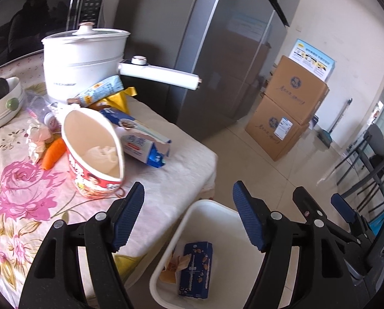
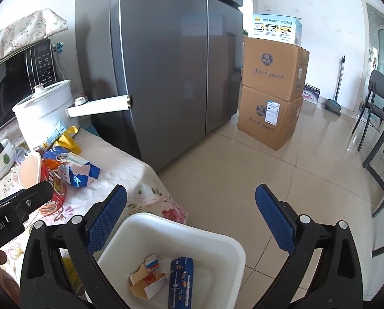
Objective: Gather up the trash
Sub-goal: 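Move the left tool back over the table while the right tool approaches the red noodle cup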
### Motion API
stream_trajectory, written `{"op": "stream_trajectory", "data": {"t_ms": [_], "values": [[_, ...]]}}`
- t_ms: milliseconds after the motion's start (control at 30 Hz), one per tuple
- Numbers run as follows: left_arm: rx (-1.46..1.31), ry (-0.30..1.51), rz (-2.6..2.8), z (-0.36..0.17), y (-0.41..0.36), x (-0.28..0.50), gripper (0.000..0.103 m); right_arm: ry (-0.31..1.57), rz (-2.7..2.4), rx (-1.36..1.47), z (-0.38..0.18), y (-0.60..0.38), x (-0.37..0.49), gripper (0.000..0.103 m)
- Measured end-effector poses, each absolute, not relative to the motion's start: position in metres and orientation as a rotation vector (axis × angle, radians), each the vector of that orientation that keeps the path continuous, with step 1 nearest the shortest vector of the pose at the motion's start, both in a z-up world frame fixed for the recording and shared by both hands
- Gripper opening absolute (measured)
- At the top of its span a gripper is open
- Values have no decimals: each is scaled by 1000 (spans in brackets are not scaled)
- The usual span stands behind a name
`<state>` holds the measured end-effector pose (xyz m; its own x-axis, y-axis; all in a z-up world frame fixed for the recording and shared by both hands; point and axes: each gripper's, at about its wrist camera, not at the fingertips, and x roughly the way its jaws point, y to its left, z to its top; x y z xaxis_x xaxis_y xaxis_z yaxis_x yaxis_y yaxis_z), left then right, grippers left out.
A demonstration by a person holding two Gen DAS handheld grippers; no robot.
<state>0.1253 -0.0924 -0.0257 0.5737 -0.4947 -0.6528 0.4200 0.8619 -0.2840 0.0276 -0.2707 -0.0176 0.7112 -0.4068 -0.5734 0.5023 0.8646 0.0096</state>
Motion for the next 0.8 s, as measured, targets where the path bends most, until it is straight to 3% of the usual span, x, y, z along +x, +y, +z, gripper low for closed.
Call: {"op": "stream_trajectory", "data": {"t_ms": [800], "values": [[-180, 813, -282, -30, -1, 164, 70, 646, -358, 87, -15, -198, 97, 96]]}}
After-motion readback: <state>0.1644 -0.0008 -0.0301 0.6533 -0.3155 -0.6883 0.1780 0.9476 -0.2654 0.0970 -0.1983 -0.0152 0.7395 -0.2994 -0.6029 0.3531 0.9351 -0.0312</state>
